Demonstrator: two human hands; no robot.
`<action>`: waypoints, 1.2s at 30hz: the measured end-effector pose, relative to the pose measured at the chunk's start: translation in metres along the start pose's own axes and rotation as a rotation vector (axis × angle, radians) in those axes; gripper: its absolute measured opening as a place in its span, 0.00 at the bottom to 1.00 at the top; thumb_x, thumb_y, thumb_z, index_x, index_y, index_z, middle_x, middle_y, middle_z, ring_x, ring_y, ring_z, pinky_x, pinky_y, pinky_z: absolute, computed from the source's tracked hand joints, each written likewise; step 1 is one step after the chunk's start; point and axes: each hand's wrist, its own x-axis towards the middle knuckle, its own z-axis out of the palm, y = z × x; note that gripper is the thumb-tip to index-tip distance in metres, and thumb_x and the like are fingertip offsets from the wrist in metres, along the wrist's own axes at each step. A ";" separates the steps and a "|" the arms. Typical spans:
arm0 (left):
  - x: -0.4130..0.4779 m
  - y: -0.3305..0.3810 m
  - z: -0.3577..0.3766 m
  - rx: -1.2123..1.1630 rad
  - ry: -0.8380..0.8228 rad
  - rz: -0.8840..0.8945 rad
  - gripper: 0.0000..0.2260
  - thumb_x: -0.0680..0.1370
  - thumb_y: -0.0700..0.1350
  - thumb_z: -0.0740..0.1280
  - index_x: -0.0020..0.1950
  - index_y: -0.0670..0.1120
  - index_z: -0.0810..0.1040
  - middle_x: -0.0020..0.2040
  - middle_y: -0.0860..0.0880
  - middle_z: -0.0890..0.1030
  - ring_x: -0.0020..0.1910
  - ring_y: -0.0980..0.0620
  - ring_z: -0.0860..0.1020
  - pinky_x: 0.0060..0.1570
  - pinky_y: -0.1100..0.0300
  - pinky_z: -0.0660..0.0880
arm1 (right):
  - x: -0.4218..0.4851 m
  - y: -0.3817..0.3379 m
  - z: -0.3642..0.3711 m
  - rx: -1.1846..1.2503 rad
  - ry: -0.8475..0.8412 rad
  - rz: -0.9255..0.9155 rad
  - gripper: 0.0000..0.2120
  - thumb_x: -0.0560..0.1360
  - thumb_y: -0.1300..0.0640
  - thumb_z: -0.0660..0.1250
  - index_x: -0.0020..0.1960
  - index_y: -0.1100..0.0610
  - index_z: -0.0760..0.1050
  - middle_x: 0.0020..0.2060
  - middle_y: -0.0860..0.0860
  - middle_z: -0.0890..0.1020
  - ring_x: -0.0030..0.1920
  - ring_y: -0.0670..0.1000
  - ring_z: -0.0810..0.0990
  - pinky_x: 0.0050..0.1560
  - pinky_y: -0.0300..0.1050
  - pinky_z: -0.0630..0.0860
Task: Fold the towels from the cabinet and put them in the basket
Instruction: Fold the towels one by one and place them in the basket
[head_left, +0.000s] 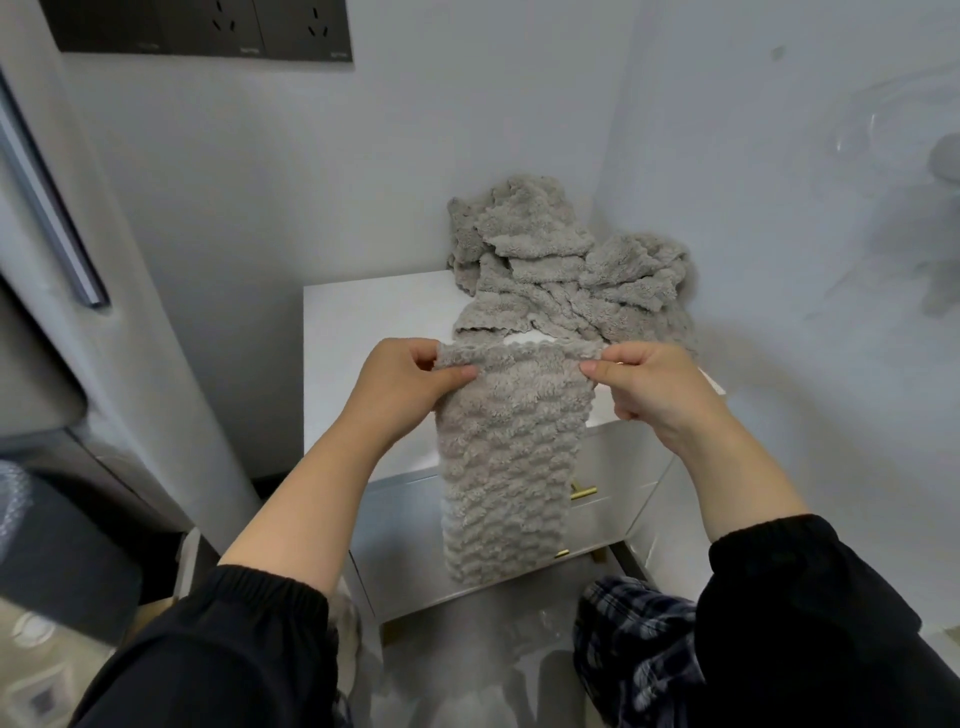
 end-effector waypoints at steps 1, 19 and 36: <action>0.001 -0.001 -0.003 0.105 0.017 0.011 0.17 0.72 0.45 0.74 0.28 0.44 0.71 0.24 0.54 0.70 0.25 0.56 0.65 0.29 0.62 0.62 | -0.001 0.000 0.001 0.014 -0.028 0.022 0.12 0.74 0.64 0.69 0.32 0.59 0.73 0.16 0.47 0.64 0.17 0.45 0.58 0.27 0.38 0.58; 0.015 0.006 0.002 -0.298 0.100 -0.273 0.16 0.79 0.54 0.61 0.43 0.43 0.81 0.43 0.41 0.85 0.44 0.47 0.84 0.49 0.55 0.80 | 0.023 -0.007 0.023 0.325 -0.048 0.256 0.11 0.77 0.54 0.66 0.55 0.59 0.72 0.44 0.60 0.83 0.40 0.56 0.85 0.39 0.46 0.83; 0.018 -0.008 0.003 -0.111 0.074 -0.271 0.11 0.75 0.29 0.63 0.41 0.42 0.79 0.35 0.43 0.79 0.27 0.53 0.80 0.31 0.62 0.79 | 0.035 0.010 0.032 0.041 -0.047 0.180 0.10 0.73 0.74 0.64 0.40 0.61 0.76 0.35 0.55 0.73 0.25 0.50 0.76 0.30 0.40 0.80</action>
